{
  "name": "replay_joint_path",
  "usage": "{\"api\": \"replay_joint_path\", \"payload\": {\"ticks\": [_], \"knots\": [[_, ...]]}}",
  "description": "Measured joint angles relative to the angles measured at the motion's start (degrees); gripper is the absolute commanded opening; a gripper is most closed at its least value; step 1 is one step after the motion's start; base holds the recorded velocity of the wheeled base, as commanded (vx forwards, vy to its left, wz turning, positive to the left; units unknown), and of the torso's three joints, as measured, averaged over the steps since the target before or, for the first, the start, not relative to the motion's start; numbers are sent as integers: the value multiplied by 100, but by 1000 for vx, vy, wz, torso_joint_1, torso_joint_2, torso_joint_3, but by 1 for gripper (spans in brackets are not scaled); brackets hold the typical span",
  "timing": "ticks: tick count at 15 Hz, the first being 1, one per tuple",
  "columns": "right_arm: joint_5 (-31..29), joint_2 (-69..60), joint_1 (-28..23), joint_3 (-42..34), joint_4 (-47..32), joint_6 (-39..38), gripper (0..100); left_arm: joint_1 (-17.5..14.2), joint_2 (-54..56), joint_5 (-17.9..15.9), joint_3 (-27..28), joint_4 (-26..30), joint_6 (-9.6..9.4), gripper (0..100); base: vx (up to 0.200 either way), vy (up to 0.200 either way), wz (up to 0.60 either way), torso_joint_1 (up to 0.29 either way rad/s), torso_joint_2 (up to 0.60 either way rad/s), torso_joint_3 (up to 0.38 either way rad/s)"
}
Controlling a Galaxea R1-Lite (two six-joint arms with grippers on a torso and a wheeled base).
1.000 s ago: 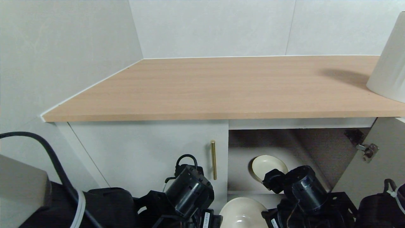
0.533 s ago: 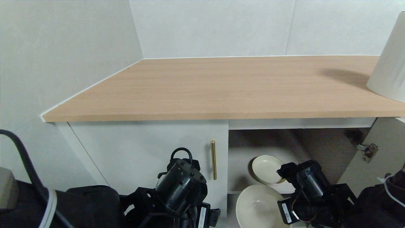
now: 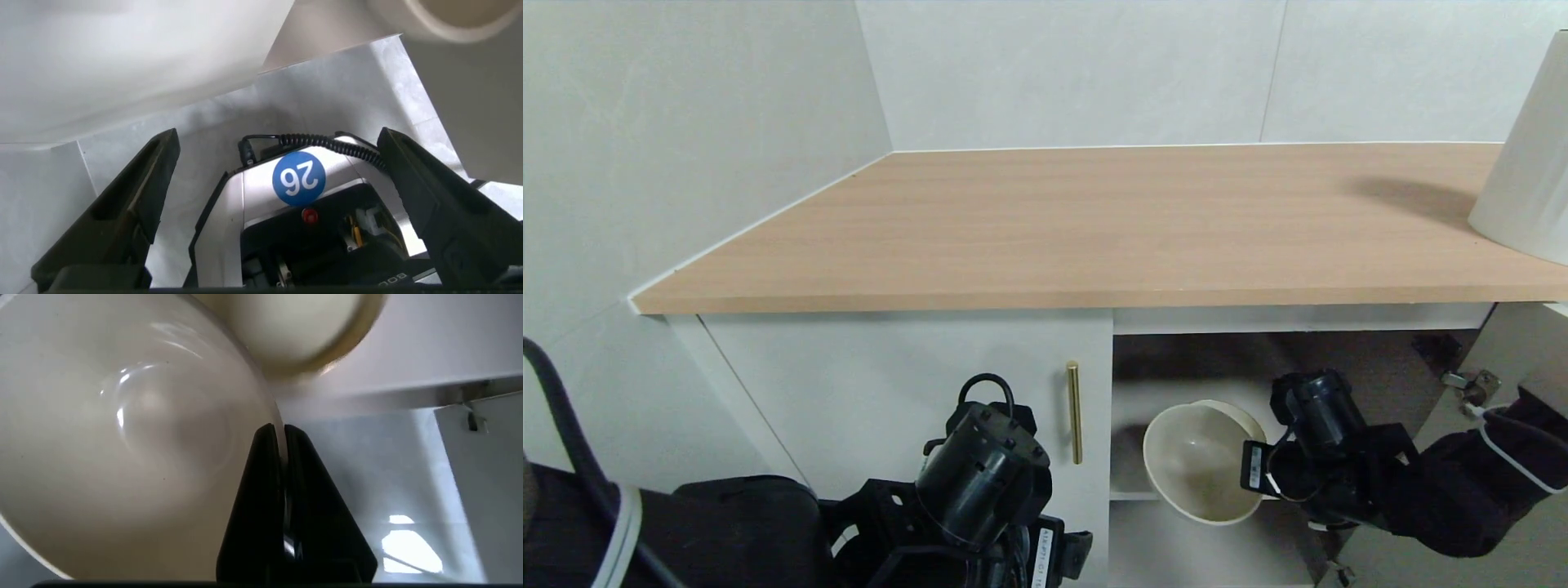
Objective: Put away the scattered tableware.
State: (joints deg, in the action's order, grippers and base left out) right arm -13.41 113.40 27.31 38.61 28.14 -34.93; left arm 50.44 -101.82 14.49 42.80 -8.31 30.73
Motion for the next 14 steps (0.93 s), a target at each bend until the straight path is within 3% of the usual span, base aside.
{"api": "replay_joint_path", "payload": {"ticks": [14], "knots": [[-864,844,-586,1204,-441,-974,0,0,20,-2,-2,0,9,100,0,0,0,0,0,0]]}}
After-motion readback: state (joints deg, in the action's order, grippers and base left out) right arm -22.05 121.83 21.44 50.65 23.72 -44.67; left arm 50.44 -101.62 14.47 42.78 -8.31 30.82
